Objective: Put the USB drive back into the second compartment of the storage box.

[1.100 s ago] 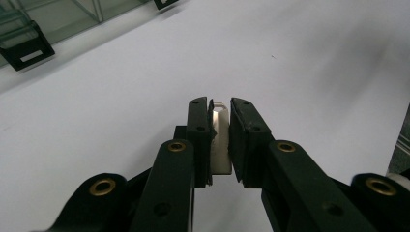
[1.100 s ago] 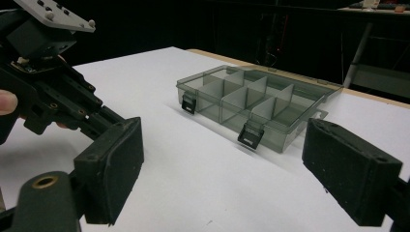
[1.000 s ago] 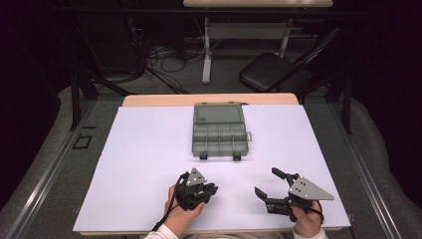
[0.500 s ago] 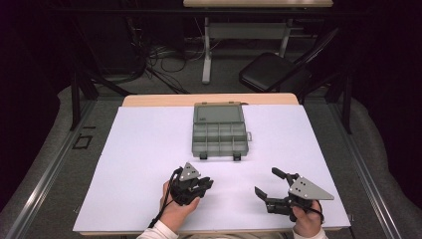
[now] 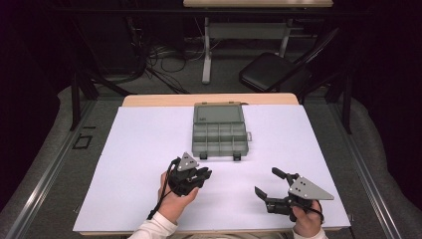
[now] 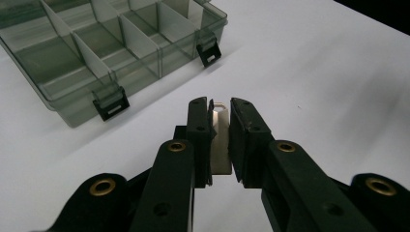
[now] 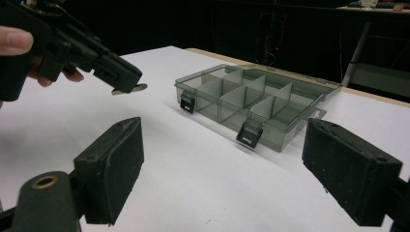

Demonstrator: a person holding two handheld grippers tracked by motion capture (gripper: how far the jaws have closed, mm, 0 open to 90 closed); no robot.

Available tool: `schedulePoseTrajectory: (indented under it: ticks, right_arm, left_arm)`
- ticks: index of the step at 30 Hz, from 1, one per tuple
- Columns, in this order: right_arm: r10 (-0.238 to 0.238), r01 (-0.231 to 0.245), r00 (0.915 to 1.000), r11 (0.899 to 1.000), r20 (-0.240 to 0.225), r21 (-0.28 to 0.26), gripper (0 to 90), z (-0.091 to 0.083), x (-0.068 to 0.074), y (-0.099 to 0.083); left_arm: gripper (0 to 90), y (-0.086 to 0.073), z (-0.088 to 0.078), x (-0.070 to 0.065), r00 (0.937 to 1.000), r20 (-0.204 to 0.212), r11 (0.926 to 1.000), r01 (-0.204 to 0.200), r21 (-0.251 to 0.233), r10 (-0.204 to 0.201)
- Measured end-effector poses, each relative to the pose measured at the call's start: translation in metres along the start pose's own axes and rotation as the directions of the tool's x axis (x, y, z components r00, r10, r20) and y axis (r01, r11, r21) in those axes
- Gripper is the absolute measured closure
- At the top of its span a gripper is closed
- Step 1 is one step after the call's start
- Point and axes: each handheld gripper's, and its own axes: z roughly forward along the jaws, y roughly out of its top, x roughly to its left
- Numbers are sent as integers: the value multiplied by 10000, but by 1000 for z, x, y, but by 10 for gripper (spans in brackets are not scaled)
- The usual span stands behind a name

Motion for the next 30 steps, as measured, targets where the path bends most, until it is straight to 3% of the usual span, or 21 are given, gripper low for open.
schedulePoseTrajectory:
  ticks: [14, 22, 30]
  right_arm:
    - [50, -50, 10000, 10000, 26, 7, 144, -1, -2, -1]
    - [147, -147, 9999, 9999, 79, -30, 144, -2, -4, -2]
    - [147, -147, 9999, 9999, 53, -28, 144, -2, -4, -1]
  left_arm:
    - [788, 20, 4, 13, 9999, 32, 9998, 147, 122, -147]
    - [788, 38, 5, 20, 9997, -219, 10000, 65, 75, -63]
    - [789, 45, 11, 27, 9994, -311, 9996, 146, 229, -139]
